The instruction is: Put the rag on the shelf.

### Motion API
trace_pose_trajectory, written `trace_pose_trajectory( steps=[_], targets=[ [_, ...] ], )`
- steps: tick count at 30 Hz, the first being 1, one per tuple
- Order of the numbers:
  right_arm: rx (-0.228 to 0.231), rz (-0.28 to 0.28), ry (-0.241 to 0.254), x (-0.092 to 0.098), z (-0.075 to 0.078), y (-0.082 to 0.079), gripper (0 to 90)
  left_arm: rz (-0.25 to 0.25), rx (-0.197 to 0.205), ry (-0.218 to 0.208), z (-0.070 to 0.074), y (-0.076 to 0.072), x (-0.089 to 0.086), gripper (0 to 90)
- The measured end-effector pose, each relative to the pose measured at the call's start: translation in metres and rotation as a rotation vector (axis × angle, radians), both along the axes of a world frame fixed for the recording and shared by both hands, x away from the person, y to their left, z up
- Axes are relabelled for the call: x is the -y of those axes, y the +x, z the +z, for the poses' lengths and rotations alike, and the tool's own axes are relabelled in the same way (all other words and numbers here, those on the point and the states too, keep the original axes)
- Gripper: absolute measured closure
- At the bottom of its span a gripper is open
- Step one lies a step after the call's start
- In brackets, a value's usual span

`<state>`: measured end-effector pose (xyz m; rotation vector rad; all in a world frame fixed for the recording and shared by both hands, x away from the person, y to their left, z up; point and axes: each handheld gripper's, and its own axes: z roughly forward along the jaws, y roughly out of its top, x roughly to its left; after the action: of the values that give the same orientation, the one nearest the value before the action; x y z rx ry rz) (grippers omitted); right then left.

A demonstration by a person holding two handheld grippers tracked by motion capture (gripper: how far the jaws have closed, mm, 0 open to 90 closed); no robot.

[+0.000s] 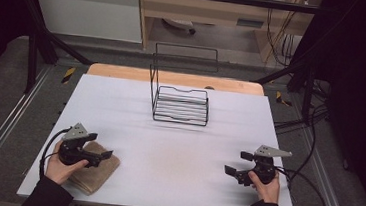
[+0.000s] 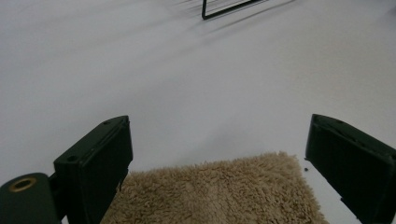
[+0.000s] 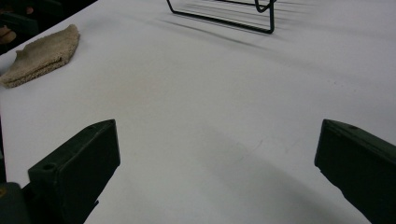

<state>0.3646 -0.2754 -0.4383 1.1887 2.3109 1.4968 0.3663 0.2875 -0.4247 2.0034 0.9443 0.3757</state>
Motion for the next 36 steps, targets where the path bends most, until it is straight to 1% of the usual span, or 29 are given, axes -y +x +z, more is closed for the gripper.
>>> trace_pose_trajectory(
  steps=[8,13,16,18,27,30,33,35,36],
  targets=[
    [0.001,0.002,0.001,0.0,0.0,0.0,0.7,0.005,0.001,-0.008,0.002,-0.001,0.002,7.0],
    [-0.004,0.002,-0.006,-0.001,-0.001,-0.001,0.6,-0.006,0.002,0.012,0.002,-0.002,0.004,7.1],
    [-0.005,0.004,-0.012,-0.001,-0.001,-0.001,0.6,-0.009,-0.002,0.01,0.002,-0.002,0.006,7.6],
    [-0.004,0.001,-0.011,-0.001,-0.001,-0.001,0.6,-0.015,-0.004,0.018,0.002,-0.002,0.008,8.0],
    [-0.004,0.001,-0.018,-0.001,-0.001,-0.001,0.6,-0.03,-0.017,0.028,0.005,-0.003,0.016,13.0],
    [-0.004,0.001,-0.021,-0.001,-0.001,-0.001,0.6,-0.05,-0.036,0.057,0.005,-0.005,0.022,17.1],
    [-0.005,0.003,-0.024,-0.002,-0.002,0.0,0.7,-0.062,-0.043,0.084,0.003,-0.005,0.027,19.5],
    [-0.009,0.005,-0.029,-0.002,-0.002,0.0,0.7,-0.066,-0.047,0.089,0.003,-0.006,0.028,22.8],
    [-0.009,0.005,-0.029,-0.002,-0.002,0.0,0.7,-0.07,-0.052,0.093,0.002,-0.006,0.029,22.8]
  ],
)
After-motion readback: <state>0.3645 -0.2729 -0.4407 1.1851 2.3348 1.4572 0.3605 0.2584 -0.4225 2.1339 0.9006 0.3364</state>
